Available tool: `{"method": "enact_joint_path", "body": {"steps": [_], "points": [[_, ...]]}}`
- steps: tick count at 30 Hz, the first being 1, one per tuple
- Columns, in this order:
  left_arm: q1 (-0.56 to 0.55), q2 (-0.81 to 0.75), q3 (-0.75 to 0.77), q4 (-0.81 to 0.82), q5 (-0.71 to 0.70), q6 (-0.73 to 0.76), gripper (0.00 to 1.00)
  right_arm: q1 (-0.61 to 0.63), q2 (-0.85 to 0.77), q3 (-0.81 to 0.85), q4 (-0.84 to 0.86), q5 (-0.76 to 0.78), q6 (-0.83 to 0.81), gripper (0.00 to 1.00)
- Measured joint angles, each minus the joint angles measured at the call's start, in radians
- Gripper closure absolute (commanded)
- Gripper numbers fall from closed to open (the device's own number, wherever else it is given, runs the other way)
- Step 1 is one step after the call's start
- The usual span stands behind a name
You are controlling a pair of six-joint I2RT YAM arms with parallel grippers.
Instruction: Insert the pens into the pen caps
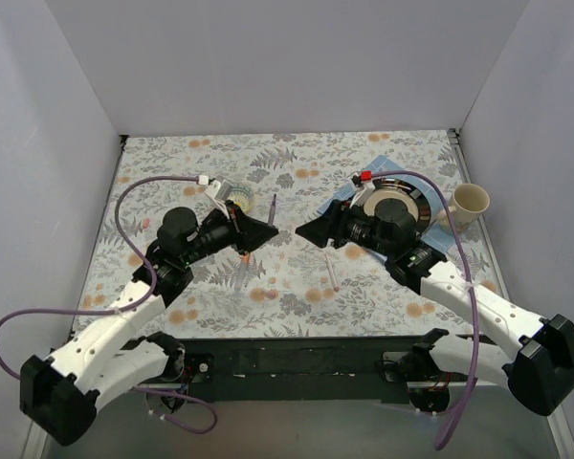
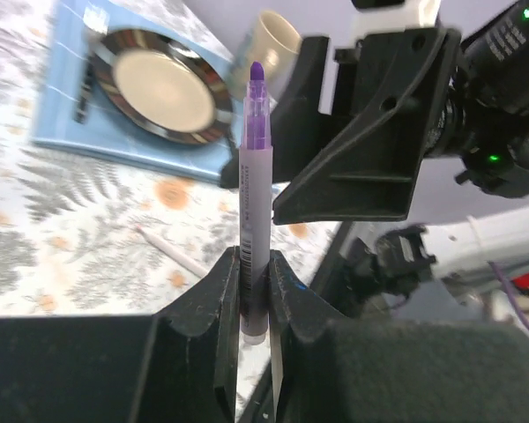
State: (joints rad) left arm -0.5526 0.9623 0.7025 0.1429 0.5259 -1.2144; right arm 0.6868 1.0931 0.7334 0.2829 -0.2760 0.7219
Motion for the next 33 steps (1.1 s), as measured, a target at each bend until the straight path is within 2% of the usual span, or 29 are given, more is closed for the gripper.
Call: {"method": "enact_joint_path", "body": {"steps": [6, 11, 13, 16, 23, 27, 33], "points": [[0.006, -0.183, 0.011, -0.203, -0.218, 0.115, 1.0, 0.001, 0.011, 0.024, -0.185, 0.043, -0.15, 0.44], [0.006, -0.351, -0.025, -0.301, -0.349, 0.169, 1.0, 0.077, 0.188, 0.124, -0.347, 0.121, -0.285, 0.43], [0.006, -0.425, -0.042, -0.323, -0.387, 0.185, 1.0, 0.143, 0.274, 0.181, -0.393, 0.143, -0.365, 0.47], [0.006, -0.521, -0.058, -0.327, -0.436, 0.202, 1.0, 0.232, 0.438, 0.311, -0.473, 0.158, -0.483, 0.53], [0.006, -0.644, -0.085, -0.315, -0.486, 0.217, 1.0, 0.348, 0.741, 0.561, -0.624, 0.19, -0.656, 0.54], [0.006, -0.68, -0.094, -0.314, -0.52, 0.22, 1.0, 0.397, 0.823, 0.612, -0.687, 0.224, -0.713, 0.53], [0.006, -0.692, -0.101, -0.307, -0.545, 0.224, 1.0, 0.447, 0.84, 0.619, -0.731, 0.263, -0.752, 0.53]]}}
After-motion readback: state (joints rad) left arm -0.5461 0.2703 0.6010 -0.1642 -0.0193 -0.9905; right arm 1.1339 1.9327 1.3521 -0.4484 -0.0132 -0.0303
